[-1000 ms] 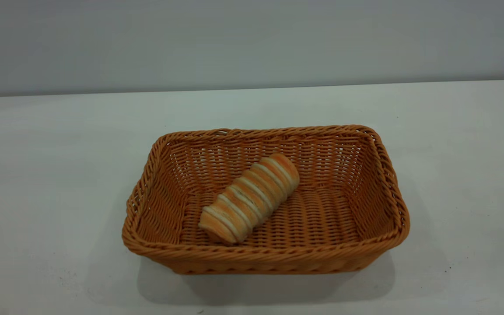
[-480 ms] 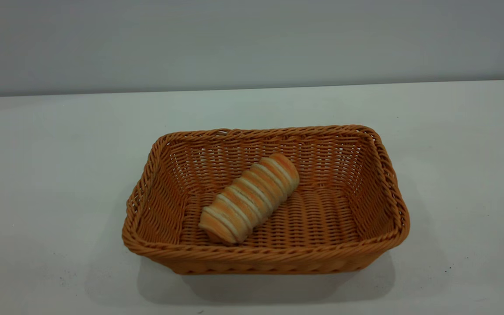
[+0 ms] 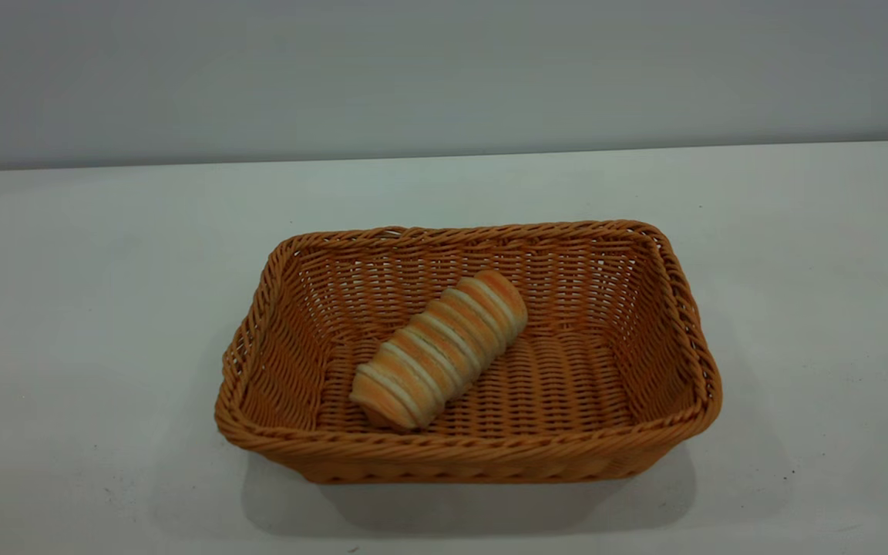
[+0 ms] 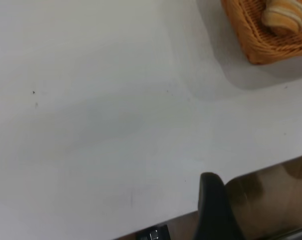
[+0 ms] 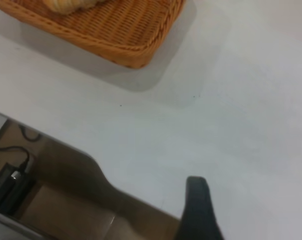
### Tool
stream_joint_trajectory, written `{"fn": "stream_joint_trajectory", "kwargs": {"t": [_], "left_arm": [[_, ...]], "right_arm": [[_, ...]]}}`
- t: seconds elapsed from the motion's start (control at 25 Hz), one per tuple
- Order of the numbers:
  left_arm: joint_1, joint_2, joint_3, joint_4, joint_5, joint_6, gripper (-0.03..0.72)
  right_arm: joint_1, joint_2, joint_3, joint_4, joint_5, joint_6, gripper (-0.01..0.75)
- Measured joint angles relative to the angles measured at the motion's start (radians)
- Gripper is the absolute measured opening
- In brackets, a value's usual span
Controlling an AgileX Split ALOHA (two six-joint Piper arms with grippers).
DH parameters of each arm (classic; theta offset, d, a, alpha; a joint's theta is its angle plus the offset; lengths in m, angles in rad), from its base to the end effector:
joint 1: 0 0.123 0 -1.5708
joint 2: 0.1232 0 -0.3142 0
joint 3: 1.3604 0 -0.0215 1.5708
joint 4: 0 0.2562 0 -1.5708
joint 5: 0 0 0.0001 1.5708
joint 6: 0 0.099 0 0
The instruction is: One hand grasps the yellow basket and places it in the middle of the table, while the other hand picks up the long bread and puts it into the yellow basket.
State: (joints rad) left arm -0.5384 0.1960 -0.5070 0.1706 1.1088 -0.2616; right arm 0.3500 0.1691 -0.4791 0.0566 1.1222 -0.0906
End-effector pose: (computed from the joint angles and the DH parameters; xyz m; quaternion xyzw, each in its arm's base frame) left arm 0.0111 0.0109 0.2773 0.1276 0.8966 -0.0834 0.4158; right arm -0.0007 0.0051 0.2669 -0.1985 0.8897 0.0811 0.4031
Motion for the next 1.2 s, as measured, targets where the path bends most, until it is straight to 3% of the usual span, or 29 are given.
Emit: {"fn": "stream_joint_trajectory", "kwargs": {"t": [1.2], "left_arm": [[0.000,-0.001,0.014,-0.049,0.026,0.055,0.521]], "right_arm": [[0.000,-0.021,0.001,-0.002,-0.001,0.001,0.544]]}}
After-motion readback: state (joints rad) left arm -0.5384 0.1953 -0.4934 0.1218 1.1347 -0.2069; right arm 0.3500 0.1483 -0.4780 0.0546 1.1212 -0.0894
